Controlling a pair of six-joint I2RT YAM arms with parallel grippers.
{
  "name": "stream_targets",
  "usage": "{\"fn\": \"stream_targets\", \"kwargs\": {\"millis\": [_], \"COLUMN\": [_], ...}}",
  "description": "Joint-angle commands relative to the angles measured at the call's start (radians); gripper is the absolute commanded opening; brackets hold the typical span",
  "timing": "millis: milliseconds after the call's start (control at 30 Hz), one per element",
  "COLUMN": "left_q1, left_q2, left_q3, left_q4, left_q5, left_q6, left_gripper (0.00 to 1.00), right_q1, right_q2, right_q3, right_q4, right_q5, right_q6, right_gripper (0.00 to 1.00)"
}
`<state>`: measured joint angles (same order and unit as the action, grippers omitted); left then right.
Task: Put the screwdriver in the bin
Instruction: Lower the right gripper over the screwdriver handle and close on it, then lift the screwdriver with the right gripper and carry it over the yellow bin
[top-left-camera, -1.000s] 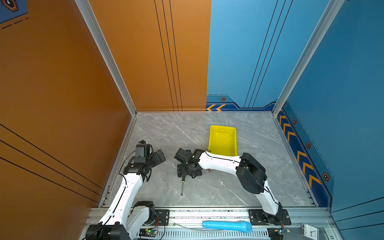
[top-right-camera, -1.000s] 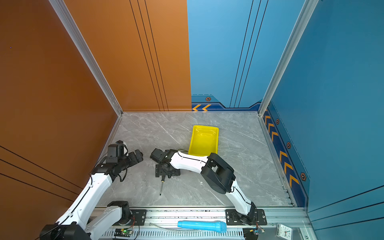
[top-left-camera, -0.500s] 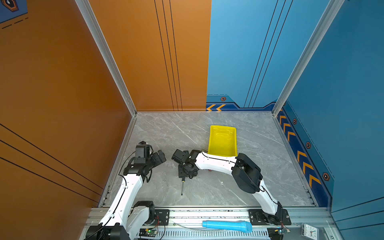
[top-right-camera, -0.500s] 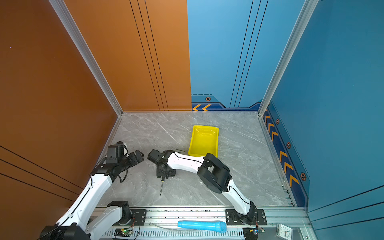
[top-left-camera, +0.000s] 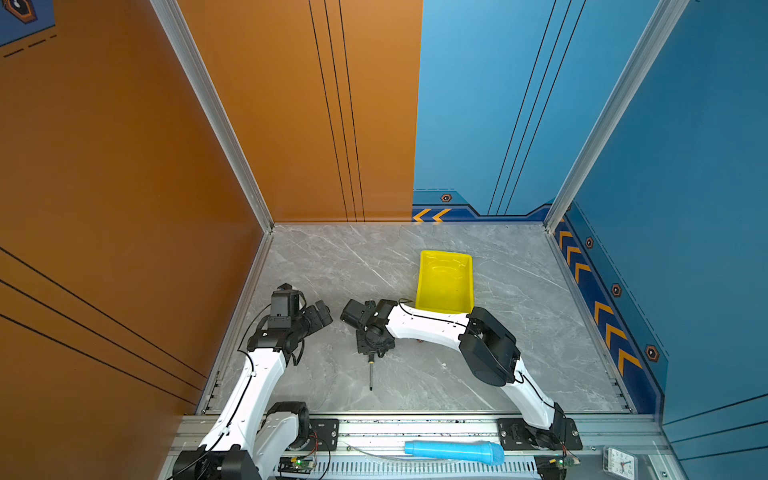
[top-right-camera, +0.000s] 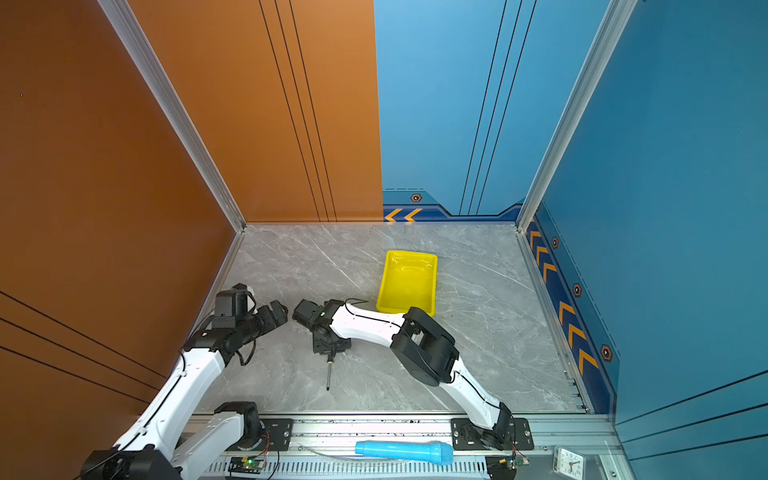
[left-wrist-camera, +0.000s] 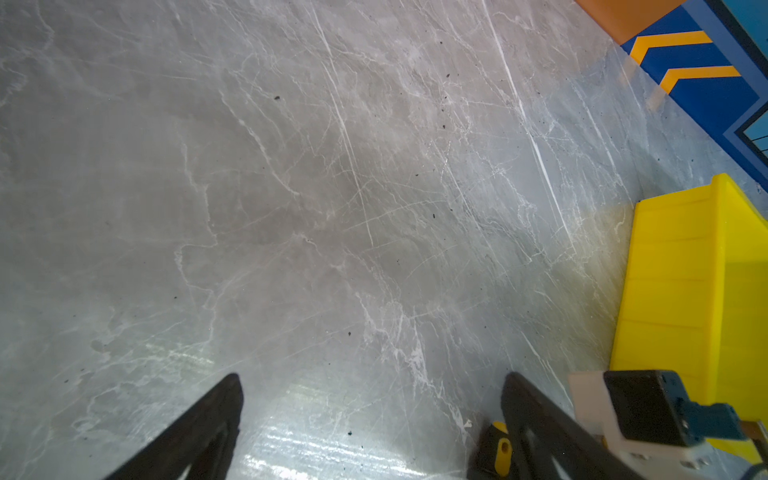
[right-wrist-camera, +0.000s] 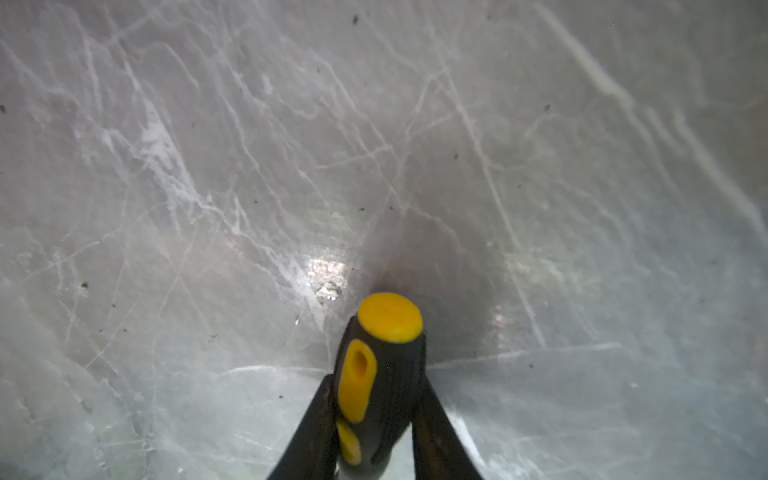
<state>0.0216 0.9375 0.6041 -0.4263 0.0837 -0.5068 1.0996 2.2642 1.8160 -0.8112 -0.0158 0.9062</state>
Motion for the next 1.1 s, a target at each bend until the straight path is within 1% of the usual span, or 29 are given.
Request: {"fn": "stream_targets", "kwargs": {"millis": [0, 200, 367, 500, 667, 833, 933, 1067], "left_q1": [0.011, 0.011, -0.016, -0.035, -0.057, -0.089, -0.131, -0.229], "left_q2": [0.008, 0.022, 0.064, 0.096, 0.100, 0.118, 0.138, 0.157], "left_q3": [-0.016, -0.018, 0.004, 0.015, 0.032, 0.061, 0.068, 0.067], "left_q4": [0.011, 0.028, 0.037, 0.057, 0.069, 0.069, 0.099, 0.161], "left_q5": [0.023, 0.030, 0.012, 0.005, -0.014, -0.036, -0.034, -0.010], "left_q6": [-0.011, -0.012, 0.009, 0.025, 0.059, 0.097, 0.111, 0.154], "left_gripper": [0.98, 0.98, 0.98, 0.98, 0.98, 0.98, 0.98, 0.98], "right_q1": [-0.006, -0.006, -0.007, -0.017, -0.045, -0.105, -0.155, -0.242], "right_q2": [0.038, 0.010, -0.031, -0.087, -0.164, -0.266, -0.320, -0.386], "right_q3": [0.006, 0.010, 0.049, 0.054, 0.048, 0.003, -0.013, -0.064], "right_q4": [-0.042, -0.040, -0.023, -0.005, -0.002, -0.002, -0.002, -0.002], "right_q5": [0.066, 0.078, 0.082, 0.082, 0.072, 0.085, 0.110, 0.130], "right_q6": [-0.033, -0.075, -0.137, -0.167, -0.183, -0.183, -0.194, -0.212], "right_gripper": [0.24, 0.09, 0.01, 0.00, 0.00, 0.00, 0.00, 0.00]}}
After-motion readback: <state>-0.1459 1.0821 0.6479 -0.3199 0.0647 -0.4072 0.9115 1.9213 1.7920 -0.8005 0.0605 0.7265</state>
